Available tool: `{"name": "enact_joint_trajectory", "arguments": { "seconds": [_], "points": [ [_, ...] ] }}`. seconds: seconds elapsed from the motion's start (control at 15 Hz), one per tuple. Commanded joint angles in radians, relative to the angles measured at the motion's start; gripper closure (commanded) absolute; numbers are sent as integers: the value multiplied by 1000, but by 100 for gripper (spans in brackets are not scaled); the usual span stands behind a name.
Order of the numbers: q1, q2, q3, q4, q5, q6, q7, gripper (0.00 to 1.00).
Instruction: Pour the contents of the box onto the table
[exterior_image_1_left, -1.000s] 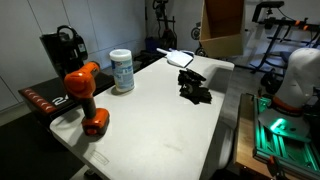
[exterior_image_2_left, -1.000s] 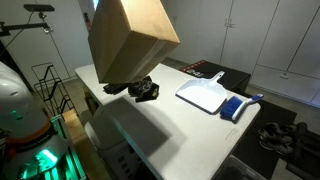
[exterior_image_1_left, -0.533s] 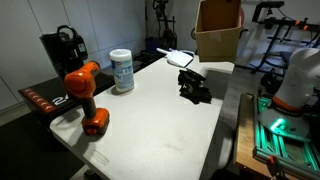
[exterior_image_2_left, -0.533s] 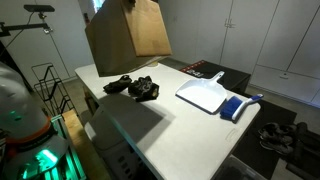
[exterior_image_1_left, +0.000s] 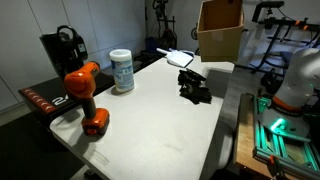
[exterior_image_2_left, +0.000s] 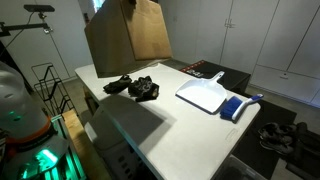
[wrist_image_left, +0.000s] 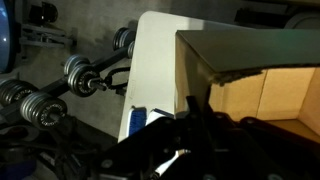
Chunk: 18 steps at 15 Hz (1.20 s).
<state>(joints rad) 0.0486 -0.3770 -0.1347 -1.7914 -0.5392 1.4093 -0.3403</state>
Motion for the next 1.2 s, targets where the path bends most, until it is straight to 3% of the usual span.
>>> {"name": "enact_joint_trajectory", "arguments": {
  "seconds": [0.0,0.47,0.8,1.13],
  "points": [
    [-34,26,-6,20,26,12,-40,99],
    [-76,163,-89,110,280,91,-87,99],
    [-87,281,-59,177,379,253,-84,99],
    [-107,416,-43,274,527,230,-93,99]
  ]
}}
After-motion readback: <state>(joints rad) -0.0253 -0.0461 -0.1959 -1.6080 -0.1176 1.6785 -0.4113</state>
